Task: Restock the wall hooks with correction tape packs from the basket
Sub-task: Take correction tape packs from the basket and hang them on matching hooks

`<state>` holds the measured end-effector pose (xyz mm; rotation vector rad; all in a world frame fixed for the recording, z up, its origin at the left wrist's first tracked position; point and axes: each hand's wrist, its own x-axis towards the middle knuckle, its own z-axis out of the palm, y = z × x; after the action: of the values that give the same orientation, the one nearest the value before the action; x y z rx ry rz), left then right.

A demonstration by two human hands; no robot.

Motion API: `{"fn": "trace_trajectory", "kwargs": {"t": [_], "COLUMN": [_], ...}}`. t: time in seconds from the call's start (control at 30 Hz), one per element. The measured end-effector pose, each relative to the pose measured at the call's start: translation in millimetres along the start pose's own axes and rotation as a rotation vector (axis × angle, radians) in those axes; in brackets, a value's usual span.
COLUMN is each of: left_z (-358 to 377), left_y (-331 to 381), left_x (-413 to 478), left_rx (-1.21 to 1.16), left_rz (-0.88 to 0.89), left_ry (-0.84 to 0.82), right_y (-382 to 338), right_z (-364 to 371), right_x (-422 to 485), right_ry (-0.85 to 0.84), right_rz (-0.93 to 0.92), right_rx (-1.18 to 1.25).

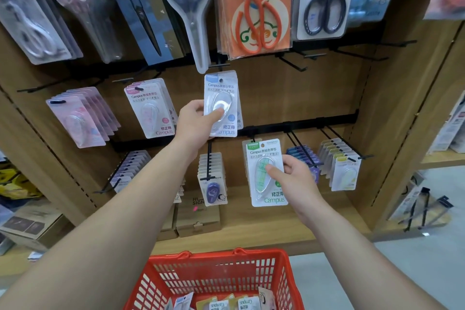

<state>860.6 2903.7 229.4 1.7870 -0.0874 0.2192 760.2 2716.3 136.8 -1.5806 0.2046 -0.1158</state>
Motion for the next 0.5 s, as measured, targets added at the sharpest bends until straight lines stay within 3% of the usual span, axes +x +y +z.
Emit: {"fn": "trace_trajectory", "kwargs": {"t": [0.3, 0.5], "left_z": [8, -30], "left_y": [-15, -54], "left_x": [19, -34], "left_rx": [0.063, 0.523], "left_rz": [-0.129, 0.005], "left_ry": [0.029, -0.120], "right_y": [11, 19], "right_z": [3, 18], "right_x": [2, -2], "right_ry": [-0.015, -0.086], "right_rz": [0.024, 0.036], "right_rx": [-0.057, -0.105]}}
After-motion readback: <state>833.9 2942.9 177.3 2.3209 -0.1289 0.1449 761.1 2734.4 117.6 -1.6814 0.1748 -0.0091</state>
